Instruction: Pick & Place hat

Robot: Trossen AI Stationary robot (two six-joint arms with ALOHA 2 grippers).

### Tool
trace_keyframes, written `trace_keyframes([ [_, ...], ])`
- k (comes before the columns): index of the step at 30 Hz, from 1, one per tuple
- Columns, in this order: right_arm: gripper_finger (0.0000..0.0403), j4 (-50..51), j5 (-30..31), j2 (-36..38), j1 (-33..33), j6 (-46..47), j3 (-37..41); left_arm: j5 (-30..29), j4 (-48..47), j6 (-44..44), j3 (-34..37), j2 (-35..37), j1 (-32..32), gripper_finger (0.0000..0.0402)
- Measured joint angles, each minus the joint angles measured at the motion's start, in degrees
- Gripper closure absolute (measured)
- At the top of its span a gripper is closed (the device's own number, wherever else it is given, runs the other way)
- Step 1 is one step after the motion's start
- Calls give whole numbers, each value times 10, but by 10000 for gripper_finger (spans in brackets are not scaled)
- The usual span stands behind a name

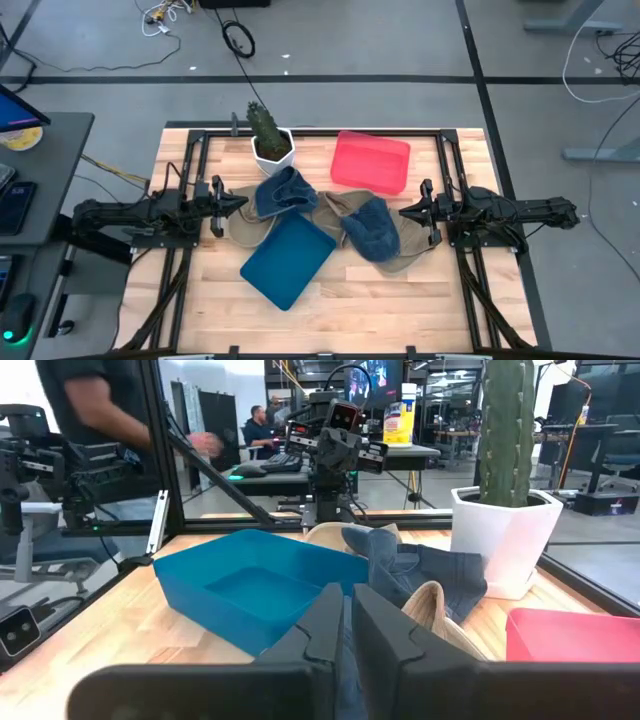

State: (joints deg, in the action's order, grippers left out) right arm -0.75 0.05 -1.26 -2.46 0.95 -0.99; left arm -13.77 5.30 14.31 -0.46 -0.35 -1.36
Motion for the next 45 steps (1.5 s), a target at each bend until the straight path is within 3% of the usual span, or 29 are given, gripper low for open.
trace_keyframes([
  [45,371,0,0,0,0,0,0,-10,0,0,0,0,0,396],
])
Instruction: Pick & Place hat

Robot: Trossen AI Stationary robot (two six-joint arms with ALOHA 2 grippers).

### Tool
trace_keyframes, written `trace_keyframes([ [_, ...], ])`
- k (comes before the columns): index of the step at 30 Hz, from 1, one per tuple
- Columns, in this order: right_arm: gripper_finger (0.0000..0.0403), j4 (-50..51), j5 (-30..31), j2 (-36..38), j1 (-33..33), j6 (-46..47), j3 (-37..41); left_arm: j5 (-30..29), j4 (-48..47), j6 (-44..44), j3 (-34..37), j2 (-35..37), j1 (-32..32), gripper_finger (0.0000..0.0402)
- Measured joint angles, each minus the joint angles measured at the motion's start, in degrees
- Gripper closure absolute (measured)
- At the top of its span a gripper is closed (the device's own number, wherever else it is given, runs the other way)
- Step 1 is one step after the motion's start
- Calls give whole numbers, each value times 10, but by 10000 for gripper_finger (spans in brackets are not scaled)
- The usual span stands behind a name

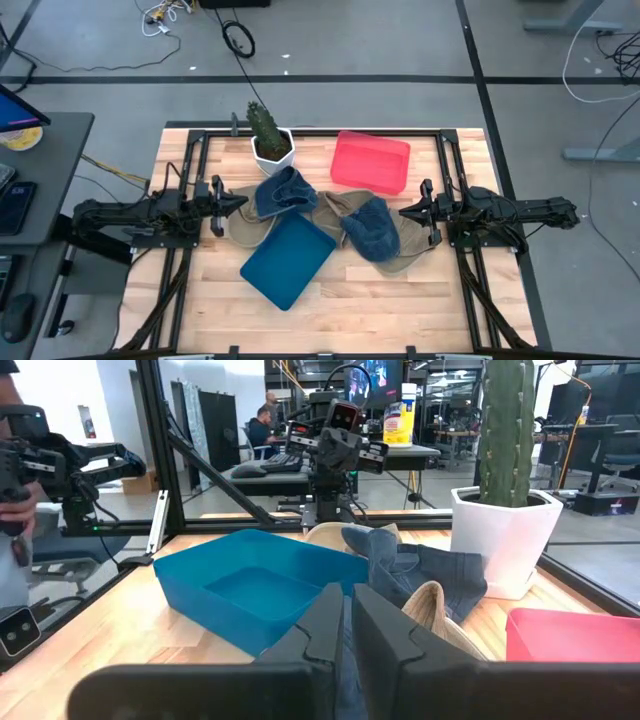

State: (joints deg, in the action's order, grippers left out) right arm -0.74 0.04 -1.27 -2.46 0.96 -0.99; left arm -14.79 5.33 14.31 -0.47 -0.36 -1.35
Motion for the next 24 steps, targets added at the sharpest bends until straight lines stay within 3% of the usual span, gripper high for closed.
trace_keyframes([
  [18,371,0,0,0,0,0,0,0,9,12,0,0,0,396],
  [24,371,-1,0,0,0,0,0,-16,107,76,0,0,0,396],
])
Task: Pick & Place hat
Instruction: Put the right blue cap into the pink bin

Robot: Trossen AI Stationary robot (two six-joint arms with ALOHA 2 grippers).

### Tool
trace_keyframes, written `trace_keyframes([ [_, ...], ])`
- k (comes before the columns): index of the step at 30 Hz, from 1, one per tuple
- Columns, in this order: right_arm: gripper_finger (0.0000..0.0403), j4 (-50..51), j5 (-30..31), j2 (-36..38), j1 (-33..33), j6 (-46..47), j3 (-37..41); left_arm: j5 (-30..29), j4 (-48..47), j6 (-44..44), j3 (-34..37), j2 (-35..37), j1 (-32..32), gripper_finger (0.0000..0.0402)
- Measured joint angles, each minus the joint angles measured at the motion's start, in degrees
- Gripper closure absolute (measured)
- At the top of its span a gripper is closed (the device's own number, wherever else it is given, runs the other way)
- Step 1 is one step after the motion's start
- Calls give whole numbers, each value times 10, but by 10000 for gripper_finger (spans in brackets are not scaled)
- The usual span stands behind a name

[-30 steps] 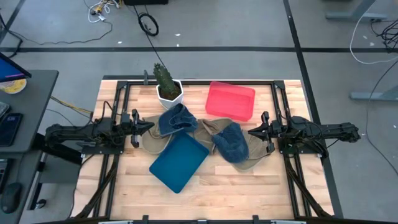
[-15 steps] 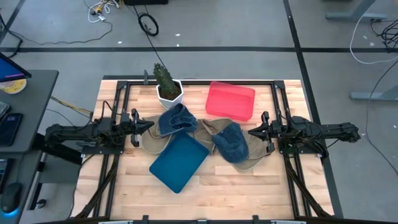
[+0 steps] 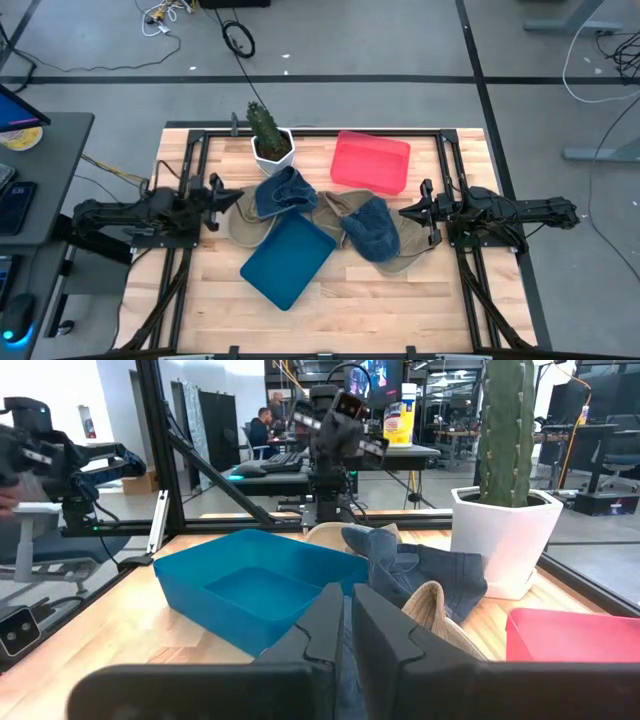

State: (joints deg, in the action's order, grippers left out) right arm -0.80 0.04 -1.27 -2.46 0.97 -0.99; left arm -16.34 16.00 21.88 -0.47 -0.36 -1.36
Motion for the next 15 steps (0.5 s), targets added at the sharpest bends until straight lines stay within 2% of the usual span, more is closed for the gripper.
trace_keyframes([
  [2,371,-18,0,0,0,2,0,-13,47,0,0,0,0,396],
  [4,371,-60,0,0,0,47,0,-28,73,-7,-2,0,0,396],
  [7,371,-156,8,0,0,145,0,-40,73,-31,-25,-2,0,396],
  [12,371,-347,46,-3,0,203,0,-44,72,-95,-87,-34,0,396],
  [15,371,-392,58,-3,0,224,-4,-44,73,-136,-134,-71,0,396],
])
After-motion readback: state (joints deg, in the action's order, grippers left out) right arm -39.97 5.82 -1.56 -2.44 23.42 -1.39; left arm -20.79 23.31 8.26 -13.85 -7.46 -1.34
